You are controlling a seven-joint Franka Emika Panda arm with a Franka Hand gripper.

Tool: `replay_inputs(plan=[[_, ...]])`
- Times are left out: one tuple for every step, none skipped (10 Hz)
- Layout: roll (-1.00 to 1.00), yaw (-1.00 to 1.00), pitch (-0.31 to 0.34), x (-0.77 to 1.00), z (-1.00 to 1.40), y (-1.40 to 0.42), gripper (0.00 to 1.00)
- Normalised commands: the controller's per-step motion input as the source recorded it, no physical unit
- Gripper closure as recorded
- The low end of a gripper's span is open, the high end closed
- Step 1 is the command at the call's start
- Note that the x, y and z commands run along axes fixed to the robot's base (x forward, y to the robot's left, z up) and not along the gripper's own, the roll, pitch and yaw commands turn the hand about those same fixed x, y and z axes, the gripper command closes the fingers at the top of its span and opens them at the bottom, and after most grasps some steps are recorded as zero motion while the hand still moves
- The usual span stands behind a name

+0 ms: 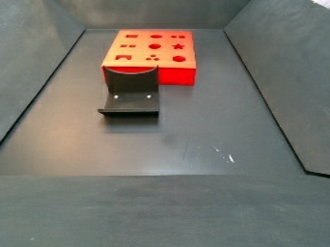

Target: Insert the 3 prong object.

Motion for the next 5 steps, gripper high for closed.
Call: replay_inputs(plan=[[0.0,0.0,-0.027,0.0,-0.03,0.0,1.0],[0.01,0.0,-0.053,0.0,-0.09,0.0,1.0],[0.09,0.17,-0.05,0.16,-0.17,0.12,1.0],[0.12,0.19,0.0,0.43,-0.09,0.27,1.0],[0.18,0.15,0.0,0.63,-0.02,0.33,1.0]])
